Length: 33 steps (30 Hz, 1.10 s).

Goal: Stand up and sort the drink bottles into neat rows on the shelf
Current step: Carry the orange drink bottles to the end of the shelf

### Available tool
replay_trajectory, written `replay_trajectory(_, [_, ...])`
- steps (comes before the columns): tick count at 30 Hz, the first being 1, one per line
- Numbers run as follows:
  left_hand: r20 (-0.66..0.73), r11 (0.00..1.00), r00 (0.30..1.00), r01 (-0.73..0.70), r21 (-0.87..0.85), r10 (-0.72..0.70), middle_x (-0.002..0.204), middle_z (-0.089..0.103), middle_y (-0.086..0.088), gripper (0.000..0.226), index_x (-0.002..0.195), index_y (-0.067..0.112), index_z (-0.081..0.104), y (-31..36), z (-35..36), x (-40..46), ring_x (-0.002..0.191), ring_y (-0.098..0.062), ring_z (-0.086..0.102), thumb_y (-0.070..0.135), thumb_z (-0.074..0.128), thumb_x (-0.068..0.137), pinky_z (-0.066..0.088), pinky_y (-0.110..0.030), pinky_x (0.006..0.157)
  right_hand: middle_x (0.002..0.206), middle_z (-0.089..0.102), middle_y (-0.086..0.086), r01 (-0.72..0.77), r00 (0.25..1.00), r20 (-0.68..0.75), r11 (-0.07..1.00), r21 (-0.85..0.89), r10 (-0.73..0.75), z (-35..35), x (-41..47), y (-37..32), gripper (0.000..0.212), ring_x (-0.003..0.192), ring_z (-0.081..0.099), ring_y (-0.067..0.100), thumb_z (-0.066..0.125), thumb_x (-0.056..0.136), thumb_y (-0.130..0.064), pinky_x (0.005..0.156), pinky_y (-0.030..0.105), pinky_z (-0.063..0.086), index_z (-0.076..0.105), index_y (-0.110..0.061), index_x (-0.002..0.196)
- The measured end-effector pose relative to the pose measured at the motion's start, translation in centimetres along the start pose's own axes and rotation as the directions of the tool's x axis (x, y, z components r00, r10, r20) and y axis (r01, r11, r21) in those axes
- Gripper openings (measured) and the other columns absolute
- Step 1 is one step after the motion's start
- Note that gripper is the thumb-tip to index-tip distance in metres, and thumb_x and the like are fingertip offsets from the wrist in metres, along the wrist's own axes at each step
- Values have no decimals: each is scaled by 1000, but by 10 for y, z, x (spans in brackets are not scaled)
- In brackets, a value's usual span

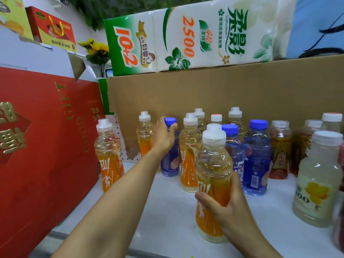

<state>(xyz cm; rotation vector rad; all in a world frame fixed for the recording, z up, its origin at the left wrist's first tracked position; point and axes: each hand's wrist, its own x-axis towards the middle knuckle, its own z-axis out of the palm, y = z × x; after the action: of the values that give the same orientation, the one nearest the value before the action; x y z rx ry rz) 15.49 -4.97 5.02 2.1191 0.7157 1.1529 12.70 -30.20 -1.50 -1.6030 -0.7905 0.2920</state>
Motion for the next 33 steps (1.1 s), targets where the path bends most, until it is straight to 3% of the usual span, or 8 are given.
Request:
replay_trajectory(7, [-52, 986, 987, -155, -55, 152, 117, 53, 6, 27, 129, 29, 49, -2, -53, -59, 106, -16, 57, 31, 47, 102, 51, -40, 91, 113, 45, -33, 83, 996, 20, 997, 2, -83, 4, 2, 6, 60, 99, 51, -5, 76, 78, -38, 85, 26, 39, 31, -54, 114])
replay_trajectory(10, [-23, 982, 983, -181, -59, 180, 125, 55, 3, 29, 130, 33, 49, -3, -80, -83, 111, -18, 59, 33, 48, 102, 54, -44, 92, 117, 46, -25, 129, 989, 79, 991, -26, -126, 16, 6, 7, 69, 102, 51, -4, 70, 84, -23, 88, 29, 40, 24, -46, 130])
replay_trajectory(14, [-29, 981, 982, -189, -37, 188, 110, 54, 13, 29, 129, 33, 51, 1, -112, -110, 101, -11, 59, 30, 49, 101, 53, -30, 80, 120, 38, -25, 174, 972, 161, 985, -17, -169, 44, 23, 1, 75, 106, 46, -1, 63, 90, -15, 92, 24, 35, 8, -47, 129])
replay_trajectory(20, [-115, 987, 984, -146, -70, 137, 109, 54, 20, 37, 135, 34, 46, 2, -122, -127, 102, -11, 61, 36, 53, 99, 55, -47, 90, 155, 25, -4, 111, 969, 222, 994, -10, -106, 80, 57, -1, 84, 141, 31, 20, 63, 93, -29, 111, 41, 32, 0, -33, 148])
replay_trajectory(22, [-127, 984, 987, -115, -133, 98, 115, 58, 12, 46, 140, 32, 40, 1, -116, -131, 107, -13, 61, 39, 55, 97, 53, -47, 94, 156, 24, -2, 88, 978, 195, 995, -56, -76, 84, 62, 1, 85, 143, 28, 22, 67, 90, -31, 113, 44, 30, 5, -30, 148])
replay_trajectory(27, [-46, 952, 999, 11, -304, -26, 133, 54, 8, 75, 146, 30, 30, -11, -94, -152, 111, -3, 58, 28, 72, 85, 45, -15, 80, 154, 13, 1, 240, 945, -152, 928, -286, -291, 78, 52, 14, 102, 145, 12, 20, 82, 75, -33, 119, 40, 20, 12, -21, 148])
replay_trajectory(30, [-9, 930, 995, 91, -357, -101, 125, 59, 10, 78, 143, 26, 34, -27, -89, -161, 104, 2, 61, 25, 78, 79, 50, -10, 69, 162, -7, -1, 64, 988, -121, 976, -209, -91, 75, 61, 18, 130, 150, -3, 22, 84, 69, -43, 121, 48, 12, -12, -20, 152])
replay_trajectory(33, [22, 923, 992, 125, -364, -126, 127, 61, 7, 73, 141, 25, 39, -37, -87, -165, 110, -8, 62, 27, 78, 79, 52, -18, 79, 164, -8, 0, -15, 1000, -21, 984, -178, 11, 76, 72, 19, 132, 151, -2, 25, 82, 71, -46, 120, 53, 14, -20, -24, 151])
